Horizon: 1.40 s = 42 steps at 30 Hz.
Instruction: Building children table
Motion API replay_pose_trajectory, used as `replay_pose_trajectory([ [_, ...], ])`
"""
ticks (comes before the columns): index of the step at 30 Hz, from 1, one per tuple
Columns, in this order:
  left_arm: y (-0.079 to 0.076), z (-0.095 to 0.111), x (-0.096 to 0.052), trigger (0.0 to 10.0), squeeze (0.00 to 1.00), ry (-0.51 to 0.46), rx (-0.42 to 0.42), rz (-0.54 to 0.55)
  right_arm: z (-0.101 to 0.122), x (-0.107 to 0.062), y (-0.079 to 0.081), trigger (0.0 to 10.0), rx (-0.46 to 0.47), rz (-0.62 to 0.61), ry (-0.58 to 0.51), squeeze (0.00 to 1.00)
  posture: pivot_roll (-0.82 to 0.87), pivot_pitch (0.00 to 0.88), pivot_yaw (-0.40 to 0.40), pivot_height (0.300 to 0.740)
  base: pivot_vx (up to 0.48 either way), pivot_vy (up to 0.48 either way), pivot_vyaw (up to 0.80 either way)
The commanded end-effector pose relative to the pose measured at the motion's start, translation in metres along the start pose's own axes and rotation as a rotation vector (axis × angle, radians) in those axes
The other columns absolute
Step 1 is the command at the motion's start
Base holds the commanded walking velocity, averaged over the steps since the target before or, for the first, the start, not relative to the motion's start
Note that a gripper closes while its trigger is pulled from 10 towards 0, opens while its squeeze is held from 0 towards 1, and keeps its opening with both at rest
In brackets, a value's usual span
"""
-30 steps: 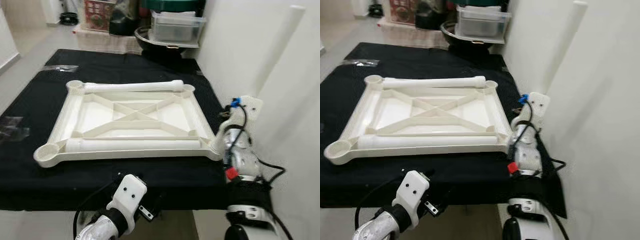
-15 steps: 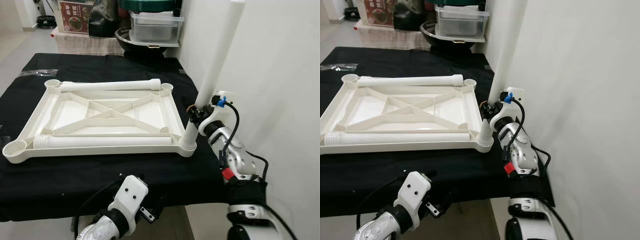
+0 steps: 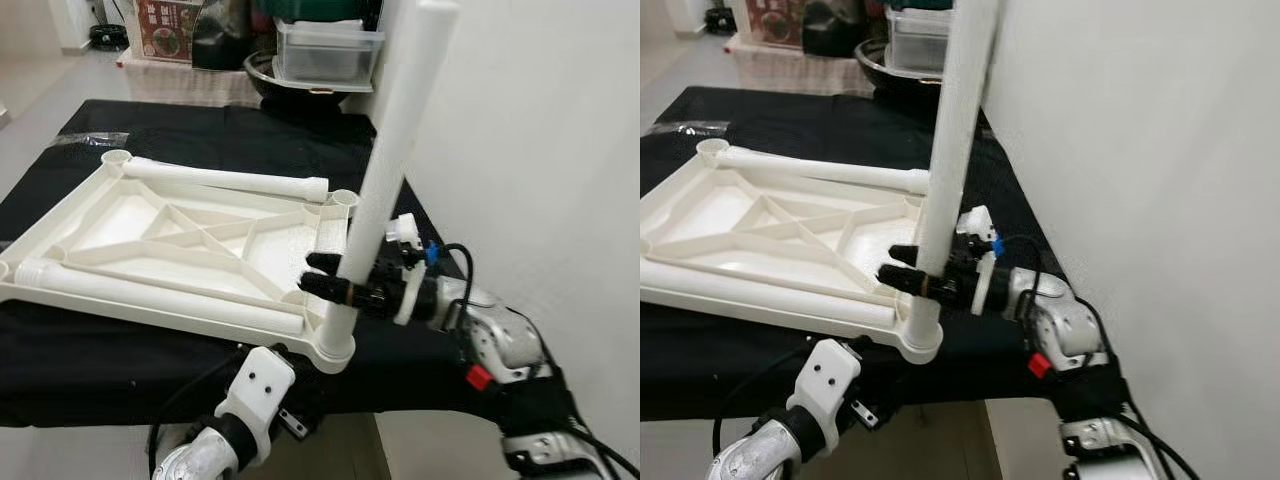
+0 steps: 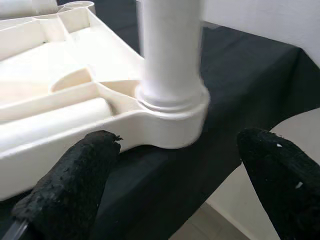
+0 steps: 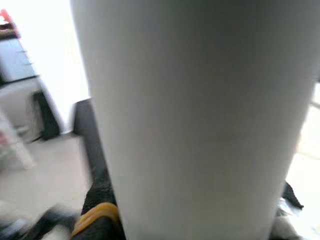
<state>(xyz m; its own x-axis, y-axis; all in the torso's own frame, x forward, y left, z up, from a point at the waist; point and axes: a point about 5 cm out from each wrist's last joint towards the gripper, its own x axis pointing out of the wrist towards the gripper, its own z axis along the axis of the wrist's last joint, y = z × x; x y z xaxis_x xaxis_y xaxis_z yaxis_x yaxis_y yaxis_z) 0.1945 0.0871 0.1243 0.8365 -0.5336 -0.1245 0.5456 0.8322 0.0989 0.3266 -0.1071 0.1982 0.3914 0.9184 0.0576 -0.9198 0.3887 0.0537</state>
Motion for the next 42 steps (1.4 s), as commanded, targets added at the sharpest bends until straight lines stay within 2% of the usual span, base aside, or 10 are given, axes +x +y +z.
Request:
replay_pose_trajectory([
  [1,-0.001,-0.004,0.0,10.0,0.0,0.023,-0.003,-0.002,-0.004,-0.002,-0.014,0.0,-0.001,-0.144,0.028,0.0,0.11,0.05,-0.138,0.74,0.0,0.0,0.0],
  [18,0.0,-0.006,0.002,10.0,0.0,0.025,-0.003,-0.007,-0.026,-0.063,-0.042,0.0,0.088,-1.499,0.049,0.0,0.09,0.04,-0.132,0.74,0.0,0.0,0.0],
  [25,0.0,-0.006,0.002,10.0,0.0,0.026,-0.002,-0.006,-0.028,-0.05,-0.038,0.0,0.117,-1.564,0.023,0.0,0.1,0.039,-0.135,0.74,0.0,0.0,0.0],
  [26,0.0,-0.006,0.002,10.0,0.0,0.025,-0.001,-0.005,-0.025,-0.041,-0.038,10.0,0.112,-1.522,-0.002,0.0,0.1,0.041,-0.136,0.74,0.0,0.0,0.0],
  [28,0.0,-0.006,0.002,10.0,0.0,0.024,-0.001,-0.004,-0.023,-0.035,-0.038,10.0,0.109,-1.499,-0.019,0.0,0.1,0.041,-0.136,0.74,0.0,0.0,0.0],
  [29,0.0,-0.006,0.002,10.0,0.0,0.025,0.0,-0.004,-0.02,-0.032,-0.038,10.0,0.096,-1.473,-0.036,1.0,0.1,0.04,-0.136,0.74,0.0,0.0,0.0],
  [34,0.0,-0.006,0.002,10.0,0.0,0.027,0.0,-0.004,-0.017,-0.039,-0.037,10.0,0.043,-1.503,-0.035,1.0,0.1,0.038,-0.135,0.74,0.0,0.0,0.0],
  [35,0.001,-0.006,0.003,10.0,0.0,0.027,0.0,-0.004,-0.019,-0.042,-0.036,10.0,0.047,-1.499,-0.031,0.31,0.09,0.037,-0.133,0.74,0.0,0.0,0.0],
  [37,0.001,-0.006,0.003,10.0,0.0,0.027,0.0,-0.003,-0.02,-0.043,-0.032,10.0,0.04,-1.486,-0.036,0.0,0.09,0.037,-0.131,0.74,0.0,0.0,0.0],
  [42,0.002,-0.008,0.003,10.0,0.0,0.037,-0.007,-0.008,-0.032,-0.05,-0.016,10.0,0.038,-1.4,-0.041,0.0,0.09,0.036,-0.129,0.74,0.0,0.0,0.0],
])
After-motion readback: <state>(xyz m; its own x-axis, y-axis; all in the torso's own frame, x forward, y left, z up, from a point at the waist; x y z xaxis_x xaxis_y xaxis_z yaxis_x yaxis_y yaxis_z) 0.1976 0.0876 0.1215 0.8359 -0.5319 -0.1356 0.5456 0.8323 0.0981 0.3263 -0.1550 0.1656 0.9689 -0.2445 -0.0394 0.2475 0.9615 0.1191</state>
